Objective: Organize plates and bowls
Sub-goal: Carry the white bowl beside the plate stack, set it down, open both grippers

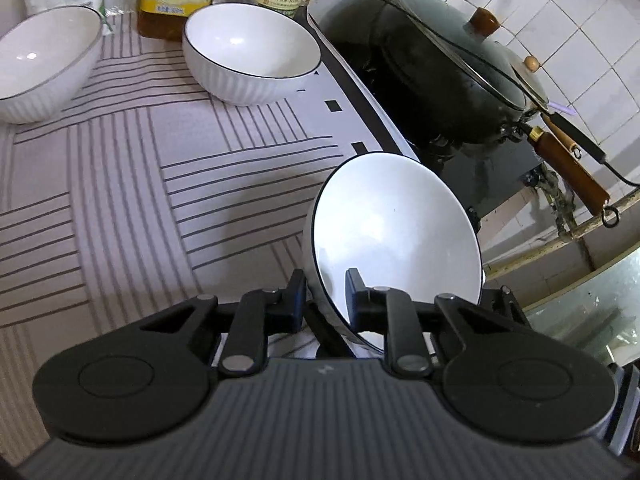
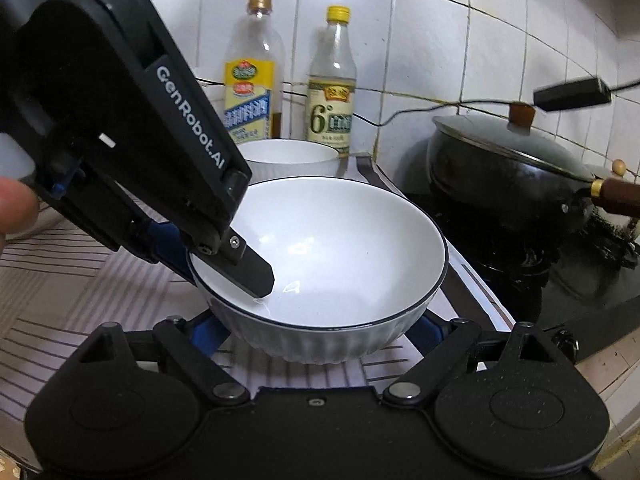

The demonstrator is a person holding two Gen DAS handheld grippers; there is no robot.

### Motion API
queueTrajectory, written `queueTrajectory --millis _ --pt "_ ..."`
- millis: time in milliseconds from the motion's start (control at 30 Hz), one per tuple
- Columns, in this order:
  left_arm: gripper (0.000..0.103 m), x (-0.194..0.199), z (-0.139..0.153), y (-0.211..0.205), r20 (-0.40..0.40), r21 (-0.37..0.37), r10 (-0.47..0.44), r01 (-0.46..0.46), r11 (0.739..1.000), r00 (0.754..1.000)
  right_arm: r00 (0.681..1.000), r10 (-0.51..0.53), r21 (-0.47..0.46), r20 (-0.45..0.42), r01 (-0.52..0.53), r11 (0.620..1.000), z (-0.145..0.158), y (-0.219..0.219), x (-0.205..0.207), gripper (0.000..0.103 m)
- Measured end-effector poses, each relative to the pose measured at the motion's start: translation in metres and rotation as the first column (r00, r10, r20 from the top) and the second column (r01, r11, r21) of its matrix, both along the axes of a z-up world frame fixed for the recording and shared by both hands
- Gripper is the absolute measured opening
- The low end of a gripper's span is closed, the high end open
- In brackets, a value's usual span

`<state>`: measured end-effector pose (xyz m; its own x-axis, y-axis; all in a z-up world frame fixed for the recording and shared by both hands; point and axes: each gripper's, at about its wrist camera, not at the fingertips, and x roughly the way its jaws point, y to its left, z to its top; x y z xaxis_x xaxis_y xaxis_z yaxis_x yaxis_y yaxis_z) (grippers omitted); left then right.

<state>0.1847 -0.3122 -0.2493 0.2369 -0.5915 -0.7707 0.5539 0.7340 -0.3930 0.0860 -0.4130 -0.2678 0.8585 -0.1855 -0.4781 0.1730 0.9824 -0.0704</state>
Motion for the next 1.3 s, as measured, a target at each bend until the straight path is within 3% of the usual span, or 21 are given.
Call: queueTrajectory --millis 267,500,767,1300 --pt "0.019 -0.011 0.017 0.043 0.003 0.029 0.055 -0.056 0.998 0.998 0.995 0.096 -0.035 0.014 -0.095 0.995 0.014 0.034 -0.006 0.093" --pt "0.019 -0.019 0.03 0.093 0.032 0.045 0.148 -0.149 0.988 0.989 0.972 0.234 -0.053 0.032 -0.232 0.971 0.024 0.071 -0.001 0.093" --pt "0.019 -0.02 0.024 0.144 0.021 0.071 0.273 -0.274 0.959 0.962 0.928 0.372 -0.057 0.022 -0.37 0.927 0.016 0.11 0.012 0.093" --pt "0.022 0.013 0.0 0.174 0.012 0.154 0.342 -0.339 0.928 0.94 0.874 0.485 -0.017 -0.023 -0.485 0.874 -0.007 0.145 0.055 0.093"
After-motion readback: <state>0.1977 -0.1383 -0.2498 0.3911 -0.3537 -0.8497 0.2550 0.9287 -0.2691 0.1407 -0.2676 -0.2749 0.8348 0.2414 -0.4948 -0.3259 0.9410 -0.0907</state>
